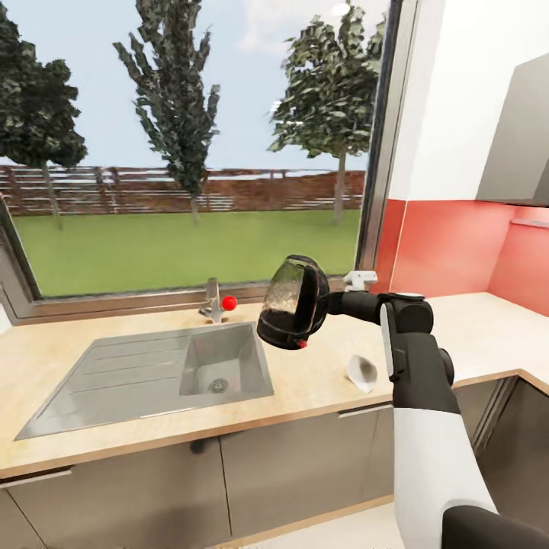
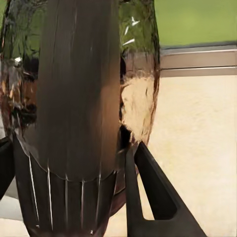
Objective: Set up a coffee station on the kitchen countertop: keep the coffee maker on the countertop, move the bottle of coffee from the kitchen shelf to the counter next to the coffee maker, place a paper coffee filter on top of the coffee maker, put the saucer next to the coffee maker with the coffee cup on the saucer, and place the electric kettle next to the coffee maker.
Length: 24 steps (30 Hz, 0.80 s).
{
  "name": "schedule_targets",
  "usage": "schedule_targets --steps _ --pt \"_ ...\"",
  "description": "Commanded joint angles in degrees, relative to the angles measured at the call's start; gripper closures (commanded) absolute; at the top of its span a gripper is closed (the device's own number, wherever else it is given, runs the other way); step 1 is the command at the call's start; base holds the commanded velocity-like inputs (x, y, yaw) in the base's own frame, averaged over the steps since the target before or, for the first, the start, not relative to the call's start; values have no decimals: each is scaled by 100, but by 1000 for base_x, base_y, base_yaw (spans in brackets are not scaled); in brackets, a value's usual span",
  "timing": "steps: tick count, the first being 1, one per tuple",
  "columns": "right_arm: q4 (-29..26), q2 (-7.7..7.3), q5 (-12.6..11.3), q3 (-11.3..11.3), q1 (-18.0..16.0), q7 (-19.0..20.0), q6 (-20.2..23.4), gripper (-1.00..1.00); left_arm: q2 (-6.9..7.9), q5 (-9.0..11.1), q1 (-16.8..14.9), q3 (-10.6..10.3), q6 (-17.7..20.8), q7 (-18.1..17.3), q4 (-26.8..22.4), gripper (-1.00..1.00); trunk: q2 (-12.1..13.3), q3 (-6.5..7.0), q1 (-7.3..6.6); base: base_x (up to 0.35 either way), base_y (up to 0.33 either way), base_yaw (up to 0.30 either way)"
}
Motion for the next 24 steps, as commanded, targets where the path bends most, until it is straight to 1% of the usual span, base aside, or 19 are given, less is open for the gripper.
schedule_targets --steps 1,18,24 --pt "8 8 20 -13 -4 55 19 100 0 6 5 8 -2 -4 -10 -100 -5 -1 1 -164 299 0" --pt "51 8 20 -13 -4 55 18 100 0 6 5 0 -2 -4 -8 -100 -5 -1 1 -198 287 0" --pt "73 8 12 -13 -4 55 11 100 0 6 6 2 -2 -4 -7 -100 -5 -1 1 -56 322 0"
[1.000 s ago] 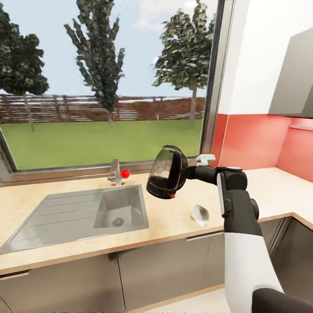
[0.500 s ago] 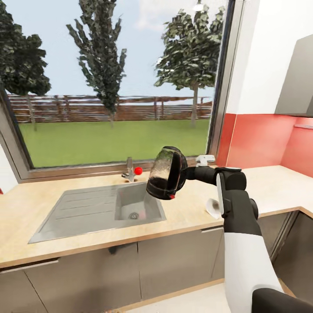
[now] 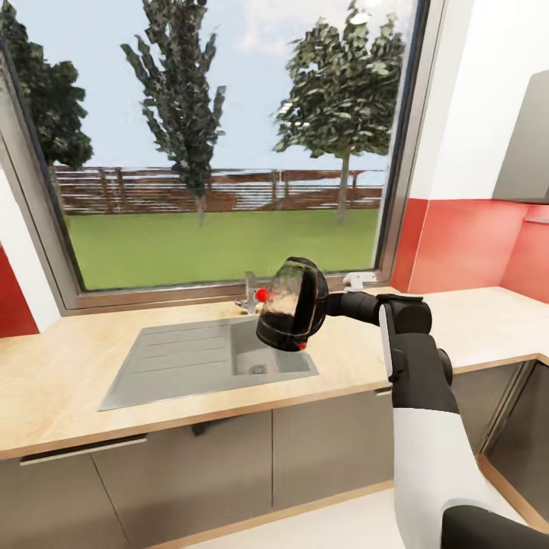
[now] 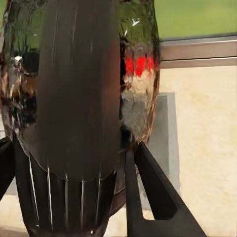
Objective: Set up a coffee station on the kitchen countertop: keep the coffee maker on the countertop, move the bottle of coffee from the kitchen shelf to the counter next to the coffee maker, place a paper coffee filter on top of the coffee maker, put the saucer next to the coffee maker with the coffee cup on the saucer, and place the electric kettle next to the coffee maker.
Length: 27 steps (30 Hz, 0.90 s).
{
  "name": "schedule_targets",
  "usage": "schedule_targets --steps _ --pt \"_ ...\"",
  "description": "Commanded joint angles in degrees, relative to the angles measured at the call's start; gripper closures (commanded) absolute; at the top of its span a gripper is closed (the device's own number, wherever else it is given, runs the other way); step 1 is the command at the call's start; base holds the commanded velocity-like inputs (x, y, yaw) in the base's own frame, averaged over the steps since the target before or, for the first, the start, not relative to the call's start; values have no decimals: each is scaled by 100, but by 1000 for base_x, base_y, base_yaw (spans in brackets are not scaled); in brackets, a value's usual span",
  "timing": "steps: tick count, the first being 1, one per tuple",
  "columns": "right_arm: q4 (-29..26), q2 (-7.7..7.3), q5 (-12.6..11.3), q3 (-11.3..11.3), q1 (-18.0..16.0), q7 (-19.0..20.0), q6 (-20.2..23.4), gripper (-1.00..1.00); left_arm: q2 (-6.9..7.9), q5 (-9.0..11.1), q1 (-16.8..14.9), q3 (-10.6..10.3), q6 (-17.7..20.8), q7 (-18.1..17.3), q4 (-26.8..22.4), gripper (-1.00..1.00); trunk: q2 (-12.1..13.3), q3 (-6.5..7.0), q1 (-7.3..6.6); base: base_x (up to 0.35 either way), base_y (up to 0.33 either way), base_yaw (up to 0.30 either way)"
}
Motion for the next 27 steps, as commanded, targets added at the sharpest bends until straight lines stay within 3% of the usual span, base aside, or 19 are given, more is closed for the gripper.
schedule_targets --steps 1,27 --pt "-4 8 19 -14 -4 55 21 100 0 6 5 8 -2 -4 -10 -100 -4 0 2 -8 338 0" --pt "-1 17 9 -14 -4 55 29 100 0 6 4 5 -2 -31 -12 -100 -4 0 2 0 342 0"
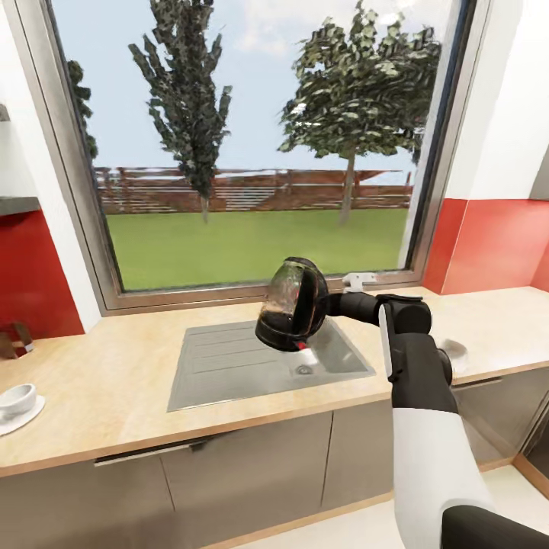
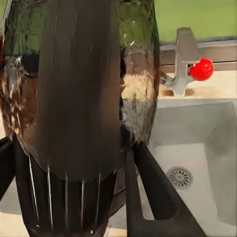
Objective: Set up a coffee station on the kitchen countertop: keep the coffee maker on the countertop, move the bottle of coffee from the kitchen shelf to the counter next to the coffee maker, place a paper coffee filter on top of the coffee maker, put the saucer next to the coffee maker with the coffee cup on the saucer, and place the electric kettle next to the coffee maker.
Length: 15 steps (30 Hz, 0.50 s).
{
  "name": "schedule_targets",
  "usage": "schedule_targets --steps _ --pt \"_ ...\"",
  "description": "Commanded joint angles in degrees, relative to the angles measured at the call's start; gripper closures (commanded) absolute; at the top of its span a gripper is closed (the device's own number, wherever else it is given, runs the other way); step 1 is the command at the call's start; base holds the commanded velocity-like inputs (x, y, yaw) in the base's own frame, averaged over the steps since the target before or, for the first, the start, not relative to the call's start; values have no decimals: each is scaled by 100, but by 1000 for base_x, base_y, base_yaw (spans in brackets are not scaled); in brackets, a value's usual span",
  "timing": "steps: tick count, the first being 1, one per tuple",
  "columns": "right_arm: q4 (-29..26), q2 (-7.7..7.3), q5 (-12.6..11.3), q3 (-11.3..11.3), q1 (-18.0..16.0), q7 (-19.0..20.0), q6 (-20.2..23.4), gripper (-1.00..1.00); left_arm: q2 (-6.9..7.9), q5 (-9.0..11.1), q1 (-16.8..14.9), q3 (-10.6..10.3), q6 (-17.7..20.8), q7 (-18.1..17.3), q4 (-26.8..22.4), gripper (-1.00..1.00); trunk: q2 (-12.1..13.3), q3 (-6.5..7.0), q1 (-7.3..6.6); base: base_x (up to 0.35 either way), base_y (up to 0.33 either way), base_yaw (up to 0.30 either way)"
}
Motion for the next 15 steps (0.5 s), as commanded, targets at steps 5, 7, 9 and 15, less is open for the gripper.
schedule_targets --steps 5,7,9,15 --pt "-2 12 20 -14 -4 48 21 100 0 9 4 8 -1 -8 -7 -100 -4 0 2 0 342 0" --pt "3 16 20 -14 -4 46 29 100 0 9 5 6 -1 -76 -4 -100 -4 0 2 0 342 0" --pt "3 17 20 -10 -4 46 30 100 0 9 8 3 -1 -135 -2 -100 -4 0 2 0 342 0" --pt "4 17 20 -5 -4 46 30 100 0 9 4 0 -1 -155 -5 -100 -4 0 2 0 342 0"
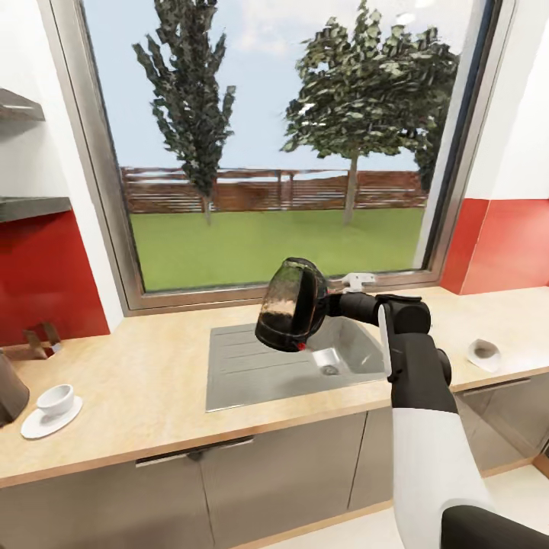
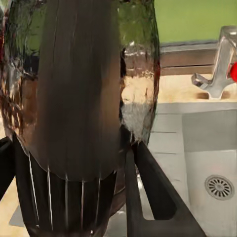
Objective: Set up a coffee station on the kitchen countertop: keep the coffee maker on the countertop, move the bottle of coffee from the kitchen shelf to the counter next to the coffee maker, place a paper coffee filter on top of the coffee maker, put the saucer next to the coffee maker with the coffee cup on the saucer, and place the electric kettle next to the coffee maker.
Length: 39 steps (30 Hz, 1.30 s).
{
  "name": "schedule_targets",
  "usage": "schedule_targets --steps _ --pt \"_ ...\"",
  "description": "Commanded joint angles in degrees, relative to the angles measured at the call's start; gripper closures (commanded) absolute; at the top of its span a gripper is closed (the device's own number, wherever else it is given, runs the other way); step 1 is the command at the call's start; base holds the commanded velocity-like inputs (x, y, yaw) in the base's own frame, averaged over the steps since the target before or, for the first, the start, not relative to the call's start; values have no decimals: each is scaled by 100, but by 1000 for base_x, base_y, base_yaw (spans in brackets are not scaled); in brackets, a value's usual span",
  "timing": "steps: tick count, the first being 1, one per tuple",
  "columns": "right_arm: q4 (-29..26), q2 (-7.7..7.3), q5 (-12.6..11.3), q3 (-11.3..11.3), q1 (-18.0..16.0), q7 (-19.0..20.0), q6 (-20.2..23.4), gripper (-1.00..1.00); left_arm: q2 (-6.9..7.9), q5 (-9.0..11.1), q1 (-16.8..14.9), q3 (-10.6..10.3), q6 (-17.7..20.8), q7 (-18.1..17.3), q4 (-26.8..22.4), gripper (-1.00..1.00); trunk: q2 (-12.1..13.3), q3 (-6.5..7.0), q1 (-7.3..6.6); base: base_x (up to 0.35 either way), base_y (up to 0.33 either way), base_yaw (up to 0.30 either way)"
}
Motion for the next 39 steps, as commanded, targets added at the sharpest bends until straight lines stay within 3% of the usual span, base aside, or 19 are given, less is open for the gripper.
schedule_targets --steps 1,39 --pt "-5 8 20 -13 -4 55 21 100 0 25 3 6 -1 -21 -8 -100 -5 -1 2 0 342 0" --pt "228 8 27 104 -4 -7 -57 100 -8 25 6 -11 -10 -22 -4 -100 -5 -1 2 0 339 0"
